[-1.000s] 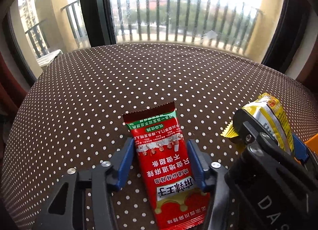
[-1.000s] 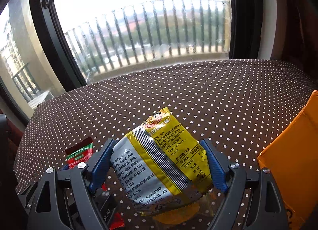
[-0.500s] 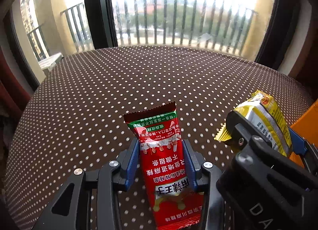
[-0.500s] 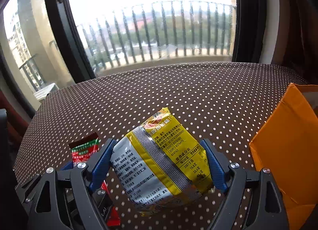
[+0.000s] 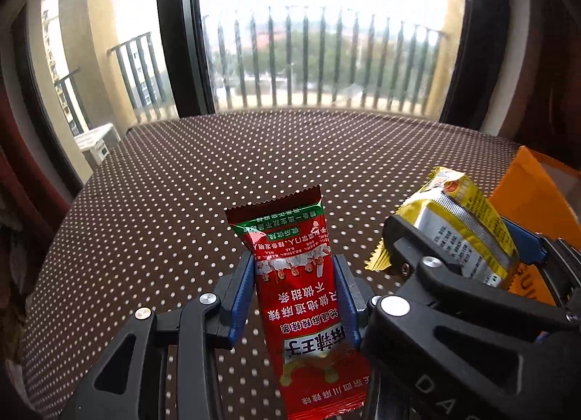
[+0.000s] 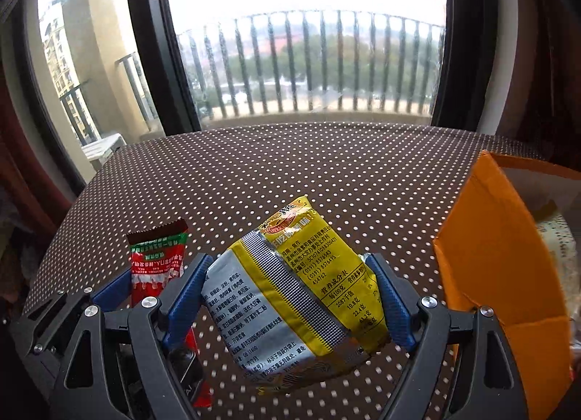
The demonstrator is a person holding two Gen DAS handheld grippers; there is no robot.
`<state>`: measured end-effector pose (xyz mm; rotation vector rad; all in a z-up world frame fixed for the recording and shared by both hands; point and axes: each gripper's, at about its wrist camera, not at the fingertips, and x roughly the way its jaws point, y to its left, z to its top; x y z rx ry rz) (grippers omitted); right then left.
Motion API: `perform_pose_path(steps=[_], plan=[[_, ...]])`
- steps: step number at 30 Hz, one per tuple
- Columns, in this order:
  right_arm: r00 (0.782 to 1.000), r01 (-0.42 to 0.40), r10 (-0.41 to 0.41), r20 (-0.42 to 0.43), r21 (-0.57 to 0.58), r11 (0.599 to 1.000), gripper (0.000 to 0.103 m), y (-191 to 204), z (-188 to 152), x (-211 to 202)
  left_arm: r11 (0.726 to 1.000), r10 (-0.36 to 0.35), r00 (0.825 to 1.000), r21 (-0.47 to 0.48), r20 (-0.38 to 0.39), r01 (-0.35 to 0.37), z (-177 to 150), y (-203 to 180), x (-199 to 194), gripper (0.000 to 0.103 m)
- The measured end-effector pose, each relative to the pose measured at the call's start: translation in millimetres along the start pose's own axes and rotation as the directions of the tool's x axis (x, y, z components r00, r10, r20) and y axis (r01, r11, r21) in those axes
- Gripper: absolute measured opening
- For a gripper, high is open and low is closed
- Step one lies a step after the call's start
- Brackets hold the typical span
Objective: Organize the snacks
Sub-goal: 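Lift and carry both held snacks over the orange box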
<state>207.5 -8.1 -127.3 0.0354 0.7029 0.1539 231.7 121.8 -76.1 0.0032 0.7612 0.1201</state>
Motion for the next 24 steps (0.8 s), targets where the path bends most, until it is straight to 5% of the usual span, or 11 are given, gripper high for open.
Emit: perform_pose_path(steps=[24], plan=[[0.986,-0.034,0.038,0.16,-0.025,0.999,0.086,-30.6,-20.0,-108.8,0.997,-0.058,0.983,0.062,0.176,0.048,-24.5,-51.0,-117.4,0.042]])
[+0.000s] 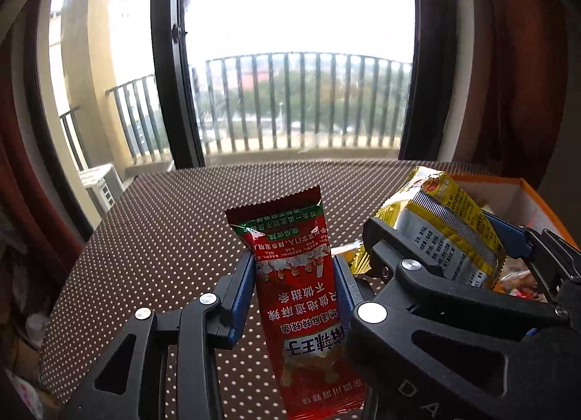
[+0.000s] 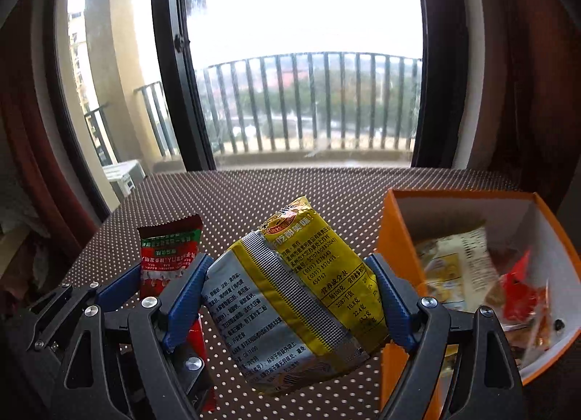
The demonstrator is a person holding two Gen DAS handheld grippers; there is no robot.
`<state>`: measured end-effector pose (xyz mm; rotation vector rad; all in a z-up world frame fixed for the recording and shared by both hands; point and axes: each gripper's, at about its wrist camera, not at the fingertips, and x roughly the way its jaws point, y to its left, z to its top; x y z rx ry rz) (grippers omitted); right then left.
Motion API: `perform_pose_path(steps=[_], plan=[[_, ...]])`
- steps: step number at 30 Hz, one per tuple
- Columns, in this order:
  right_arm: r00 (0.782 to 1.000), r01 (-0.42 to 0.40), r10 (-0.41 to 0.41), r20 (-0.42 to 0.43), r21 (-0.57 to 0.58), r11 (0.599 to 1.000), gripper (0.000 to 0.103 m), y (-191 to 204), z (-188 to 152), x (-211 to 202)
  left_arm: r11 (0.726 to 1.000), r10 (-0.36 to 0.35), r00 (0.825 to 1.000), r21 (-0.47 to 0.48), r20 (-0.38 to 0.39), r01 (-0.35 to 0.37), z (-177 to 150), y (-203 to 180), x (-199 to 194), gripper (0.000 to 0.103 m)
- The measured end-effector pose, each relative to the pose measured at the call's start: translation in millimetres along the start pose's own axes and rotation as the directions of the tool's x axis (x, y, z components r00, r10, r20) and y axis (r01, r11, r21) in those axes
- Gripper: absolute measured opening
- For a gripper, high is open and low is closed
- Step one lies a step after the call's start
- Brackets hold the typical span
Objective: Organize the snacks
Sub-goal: 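Lift and carry both held snacks over the orange box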
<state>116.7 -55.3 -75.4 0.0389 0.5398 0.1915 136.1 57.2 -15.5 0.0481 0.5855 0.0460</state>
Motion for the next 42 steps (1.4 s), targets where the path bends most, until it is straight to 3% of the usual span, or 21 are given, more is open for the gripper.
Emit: perform_pose_path(steps=[14,30,32,33,42], plan=[[0.993,0.004,-0.006,0.114,0.02,1.0,0.086,-40.4,11.0,-54.4,0.997,-0.064,0.993,0.048,0.103,0.059,13.0,-35.9,-32.7,0.042],[0.981,0.076,-0.089,0.171,0.082,0.994,0.086,-92.3,9.9,-75.4,0.98,-0.178,0.976,0.112,0.129,0.164,23.0,-69.5,-22.2,0.042],[0.98,0.089,-0.105,0.172,0.094,0.992,0.086,-101.8,8.8,-76.9,0.975,-0.199,0.972,0.125,0.125,0.183,24.9,-77.4,-19.1,0.042],[0.978,0.096,-0.113,0.173,0.1,0.99,0.086,-105.9,8.6,-77.4,0.963,-0.25,0.961,0.138,0.117,0.233,25.1,-79.6,-17.8,0.042],[0.969,0.155,-0.182,0.17,0.16,0.975,0.086,-146.3,7.2,-78.8,0.925,-0.35,0.933,0.191,0.086,0.33,34.4,-108.8,5.5,0.042]])
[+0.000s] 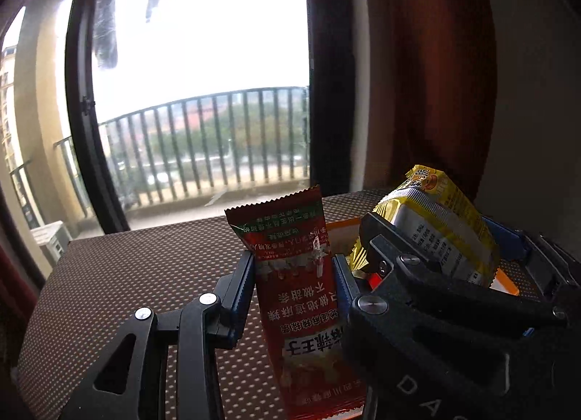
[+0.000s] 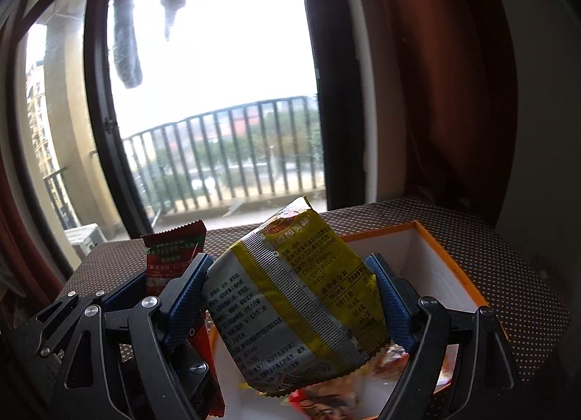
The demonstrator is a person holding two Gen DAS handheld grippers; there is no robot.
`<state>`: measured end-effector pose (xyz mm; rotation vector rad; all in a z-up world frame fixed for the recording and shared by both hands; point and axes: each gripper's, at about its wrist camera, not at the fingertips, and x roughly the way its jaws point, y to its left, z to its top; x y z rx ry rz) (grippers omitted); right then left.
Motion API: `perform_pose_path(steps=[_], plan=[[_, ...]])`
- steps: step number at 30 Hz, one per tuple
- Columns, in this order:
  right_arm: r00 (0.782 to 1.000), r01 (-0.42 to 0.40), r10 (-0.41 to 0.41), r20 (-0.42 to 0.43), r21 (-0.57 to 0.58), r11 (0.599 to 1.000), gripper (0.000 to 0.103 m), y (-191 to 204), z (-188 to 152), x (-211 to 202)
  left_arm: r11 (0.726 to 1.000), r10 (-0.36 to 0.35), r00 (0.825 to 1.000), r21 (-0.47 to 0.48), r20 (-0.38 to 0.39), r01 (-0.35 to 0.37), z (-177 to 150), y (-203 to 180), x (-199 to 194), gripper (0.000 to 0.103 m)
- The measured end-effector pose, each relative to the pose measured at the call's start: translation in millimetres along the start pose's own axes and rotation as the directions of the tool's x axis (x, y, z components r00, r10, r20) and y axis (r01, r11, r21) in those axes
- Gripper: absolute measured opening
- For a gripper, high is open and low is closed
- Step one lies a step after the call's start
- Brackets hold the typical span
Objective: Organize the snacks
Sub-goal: 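Lift and carry both held snacks over the orange box, then open both tools to drop the snacks into the box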
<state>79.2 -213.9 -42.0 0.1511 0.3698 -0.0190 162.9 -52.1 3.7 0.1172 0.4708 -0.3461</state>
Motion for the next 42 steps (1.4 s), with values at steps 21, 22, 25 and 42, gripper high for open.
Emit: perform_pose_path(steps=[21,22,25,42], plan=[[0.984,0.154,-0.143,-0.102,0.112,0.982,0.086,-57.3,-12.3,41.6,0.981,-0.154,0.979,0.098,-0.136,0.168,2.7,-39.8,88.3,0.042],[0.983,0.159,-0.147,-0.111,0.116,0.98,0.086,-57.8,-12.5,45.0,0.98,-0.154,0.978,0.103,-0.142,0.169,2.5,-40.9,92.5,0.042],[0.98,0.169,-0.152,-0.131,0.126,0.977,0.086,-65.6,-18.0,50.8,0.973,-0.181,0.969,0.112,-0.167,0.201,-0.1,-46.7,99.8,0.042],[0.974,0.171,-0.146,-0.17,0.138,0.976,0.086,-64.8,-18.1,68.9,1.0,-0.015,0.949,0.011,-0.315,0.019,5.6,-46.2,122.6,0.081]])
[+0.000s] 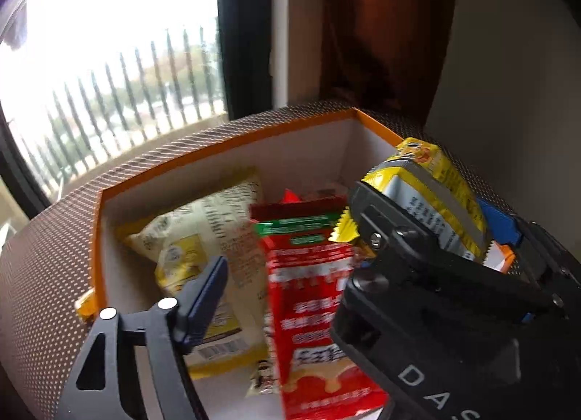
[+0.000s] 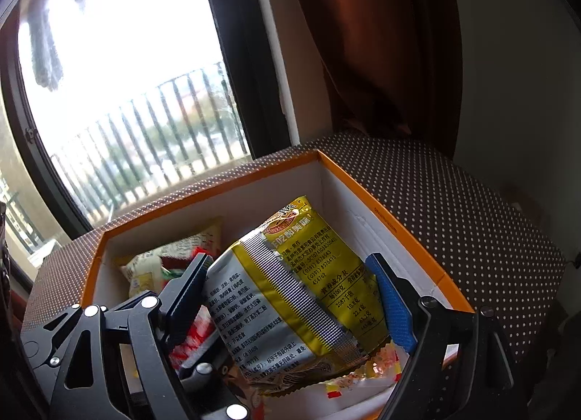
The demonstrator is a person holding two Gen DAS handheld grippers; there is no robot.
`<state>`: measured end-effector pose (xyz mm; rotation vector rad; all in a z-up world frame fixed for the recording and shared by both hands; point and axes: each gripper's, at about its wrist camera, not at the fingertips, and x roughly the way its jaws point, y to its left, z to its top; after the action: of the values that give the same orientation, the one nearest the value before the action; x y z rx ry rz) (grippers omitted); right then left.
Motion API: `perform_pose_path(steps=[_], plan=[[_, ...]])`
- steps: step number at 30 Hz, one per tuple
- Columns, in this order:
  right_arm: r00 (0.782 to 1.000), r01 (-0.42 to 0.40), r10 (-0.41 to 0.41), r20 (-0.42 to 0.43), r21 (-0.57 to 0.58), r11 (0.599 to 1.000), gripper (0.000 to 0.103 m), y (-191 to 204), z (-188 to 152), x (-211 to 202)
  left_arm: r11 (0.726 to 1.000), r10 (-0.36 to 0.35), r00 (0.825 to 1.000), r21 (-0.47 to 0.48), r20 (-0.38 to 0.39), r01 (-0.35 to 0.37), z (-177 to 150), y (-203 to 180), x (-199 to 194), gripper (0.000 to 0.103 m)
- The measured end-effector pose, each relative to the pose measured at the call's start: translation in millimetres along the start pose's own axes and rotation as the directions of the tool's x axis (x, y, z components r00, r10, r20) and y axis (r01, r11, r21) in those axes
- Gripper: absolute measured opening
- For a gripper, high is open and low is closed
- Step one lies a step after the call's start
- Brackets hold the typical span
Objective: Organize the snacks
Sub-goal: 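Open both tools to drop the snacks into the box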
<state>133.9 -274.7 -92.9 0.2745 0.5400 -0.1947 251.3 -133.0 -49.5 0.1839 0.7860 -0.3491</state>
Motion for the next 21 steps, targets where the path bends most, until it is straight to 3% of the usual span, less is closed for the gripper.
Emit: perform_pose_path(steps=[11,21], plan=[[0.997,-0.062,0.066,0.047,-0.086,0.994,0.086,36.4,-9.8,-29.4,0.995,0.092,0.993,-0.056,0.075,-0.088,-18.7,32.3,-44.1,0.089],[0.994,-0.107,0.109,0.007,-0.146,0.983,0.086,74.9,-24.8,-33.1,0.986,0.132,0.99,-0.107,0.052,-0.126,-45.5,62.6,-60.9,0.09]])
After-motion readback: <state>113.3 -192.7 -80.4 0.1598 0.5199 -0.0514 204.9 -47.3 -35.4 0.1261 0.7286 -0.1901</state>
